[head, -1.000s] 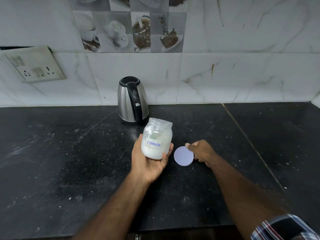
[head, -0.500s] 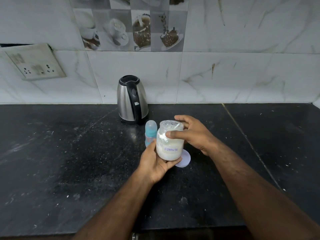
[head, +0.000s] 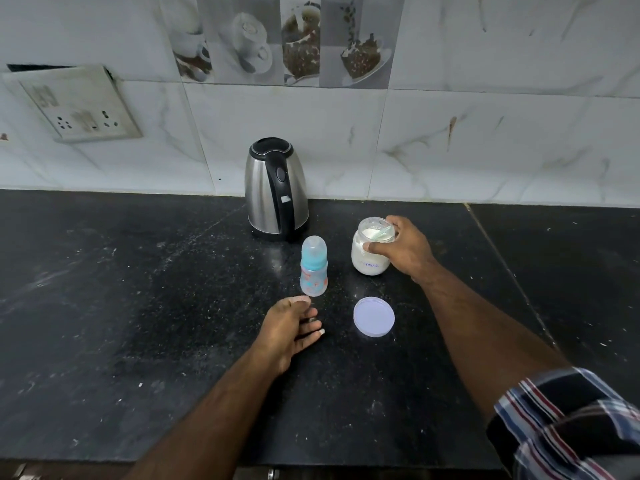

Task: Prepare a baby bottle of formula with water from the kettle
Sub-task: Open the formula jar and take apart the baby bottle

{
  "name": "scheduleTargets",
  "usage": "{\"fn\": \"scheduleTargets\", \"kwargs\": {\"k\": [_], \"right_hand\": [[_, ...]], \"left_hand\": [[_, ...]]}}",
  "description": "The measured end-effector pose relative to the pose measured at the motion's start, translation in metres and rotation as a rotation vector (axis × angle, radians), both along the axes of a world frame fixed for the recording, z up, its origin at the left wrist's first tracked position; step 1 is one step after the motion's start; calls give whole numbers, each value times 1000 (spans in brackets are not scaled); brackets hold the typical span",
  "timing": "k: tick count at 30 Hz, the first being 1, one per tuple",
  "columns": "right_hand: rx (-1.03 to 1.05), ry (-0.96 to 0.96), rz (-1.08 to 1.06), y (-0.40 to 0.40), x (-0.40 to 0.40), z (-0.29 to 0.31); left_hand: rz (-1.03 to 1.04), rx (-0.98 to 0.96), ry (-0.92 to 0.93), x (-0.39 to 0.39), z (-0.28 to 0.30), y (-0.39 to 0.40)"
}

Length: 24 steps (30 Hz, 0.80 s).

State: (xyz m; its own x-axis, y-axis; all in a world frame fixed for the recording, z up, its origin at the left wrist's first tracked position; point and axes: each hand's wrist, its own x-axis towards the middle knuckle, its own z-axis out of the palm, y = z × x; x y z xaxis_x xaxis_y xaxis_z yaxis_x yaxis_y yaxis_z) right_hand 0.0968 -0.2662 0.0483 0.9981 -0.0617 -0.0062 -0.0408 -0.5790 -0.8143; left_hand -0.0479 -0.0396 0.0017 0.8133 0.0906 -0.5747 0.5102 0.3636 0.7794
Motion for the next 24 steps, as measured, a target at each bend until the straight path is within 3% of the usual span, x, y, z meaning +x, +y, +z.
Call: {"fn": "scheduleTargets", "kwargs": {"k": [7, 12, 17, 21, 24], "right_hand": [[-15, -6, 40, 13, 27, -11], [-61, 34, 88, 12, 42, -10], [8, 115, 127, 6, 41, 1], [45, -85, -44, 11, 23, 31], [85, -152, 18, 33, -3, 52]], "left_hand": [[60, 204, -191, 18, 5, 5], [61, 499, -291, 43, 7, 4], [-13, 556, -372, 63, 7, 3], [-58, 565, -379, 72, 7, -2], [-47, 590, -407, 73, 8, -6]]}}
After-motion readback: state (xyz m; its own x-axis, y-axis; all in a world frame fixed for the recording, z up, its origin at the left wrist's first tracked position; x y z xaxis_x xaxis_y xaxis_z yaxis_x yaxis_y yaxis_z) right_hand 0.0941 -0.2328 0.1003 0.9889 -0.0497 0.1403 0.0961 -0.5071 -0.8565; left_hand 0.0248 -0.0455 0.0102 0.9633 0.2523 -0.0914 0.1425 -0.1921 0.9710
